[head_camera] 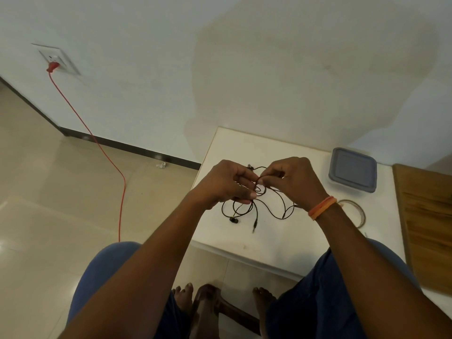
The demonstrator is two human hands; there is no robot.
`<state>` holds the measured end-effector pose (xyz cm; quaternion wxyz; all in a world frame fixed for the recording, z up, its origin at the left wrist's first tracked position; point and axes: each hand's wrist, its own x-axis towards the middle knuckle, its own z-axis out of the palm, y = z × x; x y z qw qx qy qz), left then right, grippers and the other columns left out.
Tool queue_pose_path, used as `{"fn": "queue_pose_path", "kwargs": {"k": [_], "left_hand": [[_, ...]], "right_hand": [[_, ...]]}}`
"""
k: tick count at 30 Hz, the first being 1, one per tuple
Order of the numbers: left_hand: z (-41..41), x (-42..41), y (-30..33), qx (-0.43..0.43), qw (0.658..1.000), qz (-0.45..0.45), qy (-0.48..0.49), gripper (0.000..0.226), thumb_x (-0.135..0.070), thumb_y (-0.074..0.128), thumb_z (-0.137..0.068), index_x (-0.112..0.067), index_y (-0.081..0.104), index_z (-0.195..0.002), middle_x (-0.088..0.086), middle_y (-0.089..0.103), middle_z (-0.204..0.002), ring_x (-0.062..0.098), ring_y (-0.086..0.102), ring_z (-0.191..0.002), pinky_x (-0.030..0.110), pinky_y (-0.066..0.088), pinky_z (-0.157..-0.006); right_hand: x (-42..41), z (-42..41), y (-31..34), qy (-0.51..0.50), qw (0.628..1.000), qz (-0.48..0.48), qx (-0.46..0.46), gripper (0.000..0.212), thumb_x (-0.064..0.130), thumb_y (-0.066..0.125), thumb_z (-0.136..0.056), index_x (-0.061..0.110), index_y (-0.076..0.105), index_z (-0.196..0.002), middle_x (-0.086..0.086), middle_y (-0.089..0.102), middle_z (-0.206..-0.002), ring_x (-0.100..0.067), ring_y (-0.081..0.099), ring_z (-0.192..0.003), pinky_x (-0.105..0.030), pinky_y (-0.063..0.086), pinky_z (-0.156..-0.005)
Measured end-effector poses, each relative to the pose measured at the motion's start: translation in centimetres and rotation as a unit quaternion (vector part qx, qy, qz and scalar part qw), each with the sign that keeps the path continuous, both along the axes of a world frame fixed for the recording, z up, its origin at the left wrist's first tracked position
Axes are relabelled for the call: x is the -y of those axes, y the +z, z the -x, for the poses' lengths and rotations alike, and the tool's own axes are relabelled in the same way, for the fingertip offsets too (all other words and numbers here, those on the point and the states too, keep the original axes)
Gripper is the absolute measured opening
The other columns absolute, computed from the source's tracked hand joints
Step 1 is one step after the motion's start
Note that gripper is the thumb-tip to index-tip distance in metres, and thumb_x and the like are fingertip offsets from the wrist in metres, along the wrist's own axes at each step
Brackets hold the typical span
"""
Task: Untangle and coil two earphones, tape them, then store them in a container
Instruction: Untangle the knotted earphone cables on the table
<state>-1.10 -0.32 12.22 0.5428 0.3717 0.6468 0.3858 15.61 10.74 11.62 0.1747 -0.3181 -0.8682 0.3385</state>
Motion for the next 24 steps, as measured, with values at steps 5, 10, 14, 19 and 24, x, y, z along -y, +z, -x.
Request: {"fn": "queue_pose_path", "kwargs": {"k": [5,10,14,19,24], "left_hand": [[1.4,0.1,0.4,-0.164,0.985,0.047,0.001,0.049,0.007,0.079,-0.071,-0.007,0.066,-0.117,0.013,0.07,-0.102,0.022,0.067,-0.08,0.036,0.061,-0.072],[0.2,0.1,0.2,-0.367,0.926,0.043,-0.082,0.036,0.006,0.055,-0.087,-0.01,0.069,-0.117,0.006,0.069,-0.11,0.017,0.063,-0.096,0.017,0.043,-0.068],[0.7,-0.2,-0.2,-0.288,0.95,0.008,0.122,0.038,0.009,0.06,-0.082,-0.012,0.07,-0.111,0.004,0.065,-0.106,0.016,0.061,-0.091,0.014,0.043,-0.057],[0.9,-0.5,0.4,-0.065,0.957,-0.067,0.275,0.038,0.01,0.072,-0.072,-0.017,0.072,-0.097,0.003,0.06,-0.103,0.027,0.064,-0.101,0.042,0.057,-0.089],[-0.5,-0.6,0.5,0.047,0.959,-0.082,0.267,0.033,0.01,0.074,-0.074,-0.019,0.073,-0.089,0.008,0.068,-0.106,0.032,0.071,-0.096,0.041,0.058,-0.09]], "right_hand": [[-1.1,-1.0,0.2,-0.097,0.995,0.005,-0.025,0.014,0.025,0.082,-0.075,0.014,0.074,-0.07,0.014,0.067,-0.065,-0.007,0.063,-0.064,-0.032,0.054,-0.066],[-1.8,-1.6,-0.6,-0.123,0.99,-0.019,0.058,0.017,0.029,0.083,-0.072,0.017,0.072,-0.066,0.011,0.064,-0.062,-0.01,0.06,-0.063,-0.028,0.048,-0.062],[-2.2,-2.0,-0.9,-0.062,0.99,0.031,0.12,0.017,0.028,0.085,-0.069,0.02,0.072,-0.065,0.009,0.067,-0.065,-0.01,0.062,-0.064,-0.027,0.048,-0.061],[-1.9,-2.5,-2.0,0.017,0.946,0.077,0.316,0.014,0.027,0.086,-0.069,0.022,0.073,-0.07,0.007,0.066,-0.069,-0.013,0.062,-0.07,-0.021,0.043,-0.058],[-0.6,-1.8,-1.3,0.041,0.973,0.082,0.211,0.029,0.027,0.082,-0.074,0.028,0.073,-0.102,0.008,0.056,-0.09,-0.002,0.053,-0.083,-0.012,0.036,-0.067]]}}
